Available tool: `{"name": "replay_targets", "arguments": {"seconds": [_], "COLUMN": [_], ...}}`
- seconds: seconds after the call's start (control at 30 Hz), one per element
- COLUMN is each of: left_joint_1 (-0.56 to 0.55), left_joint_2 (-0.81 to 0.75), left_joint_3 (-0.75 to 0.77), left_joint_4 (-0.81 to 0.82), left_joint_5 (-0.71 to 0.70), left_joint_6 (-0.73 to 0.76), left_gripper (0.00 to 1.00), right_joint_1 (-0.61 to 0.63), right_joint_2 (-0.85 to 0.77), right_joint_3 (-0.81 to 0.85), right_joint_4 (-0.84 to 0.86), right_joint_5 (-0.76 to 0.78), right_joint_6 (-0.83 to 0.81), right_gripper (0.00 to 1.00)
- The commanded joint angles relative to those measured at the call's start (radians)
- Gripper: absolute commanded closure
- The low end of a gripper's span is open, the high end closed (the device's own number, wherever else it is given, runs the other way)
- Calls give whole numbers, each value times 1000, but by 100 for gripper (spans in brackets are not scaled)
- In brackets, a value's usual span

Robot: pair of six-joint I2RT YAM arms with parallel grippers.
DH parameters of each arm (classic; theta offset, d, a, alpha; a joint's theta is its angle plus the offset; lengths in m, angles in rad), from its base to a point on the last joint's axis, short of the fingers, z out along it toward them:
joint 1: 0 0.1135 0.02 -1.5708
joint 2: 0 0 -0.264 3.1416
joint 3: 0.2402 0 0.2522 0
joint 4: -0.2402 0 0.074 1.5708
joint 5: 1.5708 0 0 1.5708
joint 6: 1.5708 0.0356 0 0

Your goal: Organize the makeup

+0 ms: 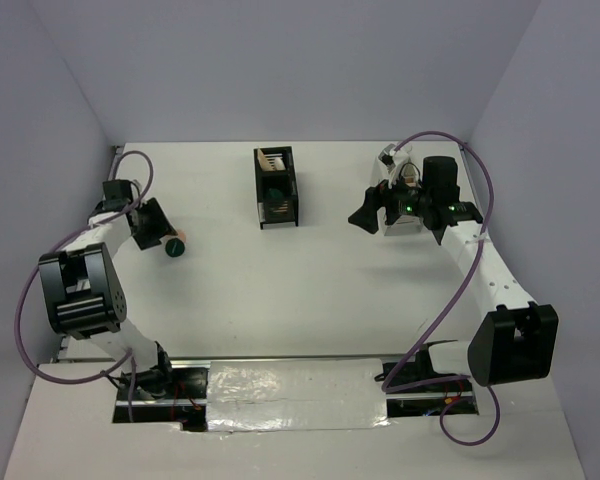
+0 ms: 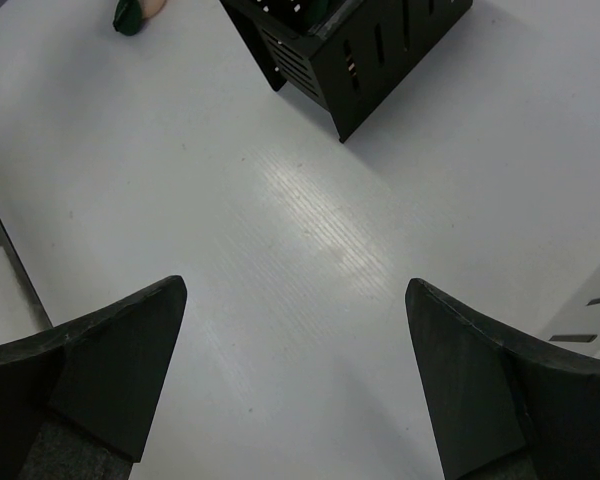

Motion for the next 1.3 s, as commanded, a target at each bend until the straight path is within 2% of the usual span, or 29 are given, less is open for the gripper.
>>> {"name": "replay_targets", "arguments": {"seconds": [0.0, 0.37, 0.57, 0.63, 0.83, 1.27], "left_joint_1": [-12, -55, -64, -65, -68, -68], "left_joint_2": [42, 129, 145, 143, 77, -65], "left_joint_3": [49, 68, 54, 49, 17, -92], "left_joint_4": [14, -14, -12, -11, -17, -23], "left_joint_5": [1, -22, -37, -37, -46, -51], "left_joint_6": [34, 72, 81, 81, 89, 97], "left_gripper": [37, 41, 50, 50, 43, 49], "right_joint_1": [0, 0, 0, 0, 0, 0], "right_joint_2": [-7, -4, 2, 1, -8, 1], "right_joint_3": [22, 22, 26, 28, 20, 25], "right_joint_4": [10, 12, 10, 9, 12, 15], "right_joint_5": [-16, -15, -18, -15, -12, -22], "right_joint_6": [6, 6, 7, 7, 4, 12], "right_gripper": [2, 2, 2, 2, 2, 2]}}
